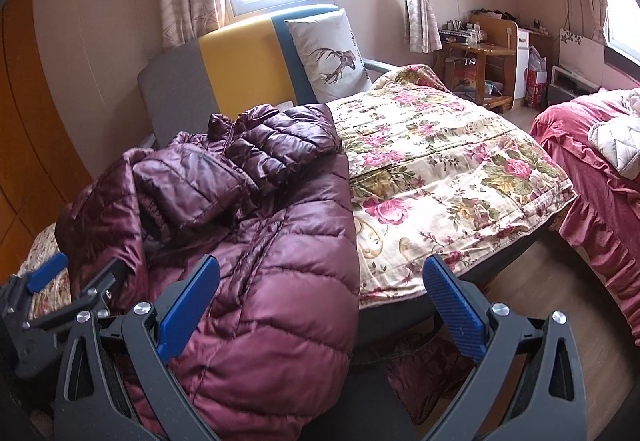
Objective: Fold large clothes
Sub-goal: 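Grasp the jacket shoulder with the right tool while the left tool grasps the other shoulder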
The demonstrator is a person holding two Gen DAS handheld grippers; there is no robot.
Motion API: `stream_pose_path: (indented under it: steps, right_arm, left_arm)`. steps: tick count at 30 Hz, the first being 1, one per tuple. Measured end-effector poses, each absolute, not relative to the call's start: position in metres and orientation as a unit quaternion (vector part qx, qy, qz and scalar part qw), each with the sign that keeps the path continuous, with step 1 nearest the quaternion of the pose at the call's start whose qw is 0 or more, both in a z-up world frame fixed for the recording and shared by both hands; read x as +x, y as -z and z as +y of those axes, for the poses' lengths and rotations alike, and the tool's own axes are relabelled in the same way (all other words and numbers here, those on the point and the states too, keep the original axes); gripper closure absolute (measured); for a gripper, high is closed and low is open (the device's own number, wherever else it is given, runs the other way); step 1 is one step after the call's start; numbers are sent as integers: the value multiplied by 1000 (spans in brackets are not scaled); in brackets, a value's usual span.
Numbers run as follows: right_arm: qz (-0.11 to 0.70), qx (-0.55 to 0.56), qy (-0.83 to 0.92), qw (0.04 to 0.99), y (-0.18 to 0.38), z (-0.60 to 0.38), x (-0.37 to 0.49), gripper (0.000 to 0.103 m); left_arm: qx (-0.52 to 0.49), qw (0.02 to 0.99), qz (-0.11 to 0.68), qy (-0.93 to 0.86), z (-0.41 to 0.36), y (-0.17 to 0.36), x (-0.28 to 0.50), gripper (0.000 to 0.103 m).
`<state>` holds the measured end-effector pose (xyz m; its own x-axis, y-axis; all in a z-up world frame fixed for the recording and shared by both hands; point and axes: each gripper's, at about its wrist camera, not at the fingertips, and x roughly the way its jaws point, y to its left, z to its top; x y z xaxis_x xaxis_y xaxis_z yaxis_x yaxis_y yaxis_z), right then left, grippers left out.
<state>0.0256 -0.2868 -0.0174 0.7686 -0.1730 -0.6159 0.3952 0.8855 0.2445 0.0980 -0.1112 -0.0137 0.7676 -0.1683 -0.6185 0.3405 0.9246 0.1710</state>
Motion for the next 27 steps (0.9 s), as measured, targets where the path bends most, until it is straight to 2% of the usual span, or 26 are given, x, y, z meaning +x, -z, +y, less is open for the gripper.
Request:
stream_pose_path:
  steps: [1,2,4,6,12,15,18,23,24,25,26,27]
  right_arm:
    - [302,187,153,922,16,-289,28,2]
    - [303,193,149,921,14,-293,32,2]
    - [309,207,139,918,13,-300,41,2]
    - [313,215,129,916,12,-304,51,2]
    - [349,259,52,899,13,-310,89,2]
    - [388,323,-19,863,23,-311,119,2]
    - [424,383,-81,817,34,-302,152,6]
    - [469,395,-123,780,46,-262,207,8]
    - [466,393,-118,784,48,-256,215,19]
    - [465,383,-119,789,48,-251,223,40]
    - [467,358,-112,801,45,-244,231,49]
    - [464,352,-108,806,42,-243,234,71]
  left_arm:
    - [140,927,317,145,-114,15,100,41]
    - [141,921,325,164,-116,18,104,68]
    - [124,912,343,189,-115,20,113,90]
    - [96,910,344,211,-108,16,118,101]
    - [-41,904,313,287,-44,-27,137,103]
    - [-93,911,289,278,-2,-47,151,103]
    - [-150,924,261,234,52,-68,172,103]
    - [-185,942,255,119,134,-78,222,103]
    - [-191,941,260,98,149,-76,233,103]
    - [-196,941,265,73,164,-72,244,103]
    - [-194,942,272,37,181,-68,258,103]
    - [-197,940,279,11,196,-62,270,103]
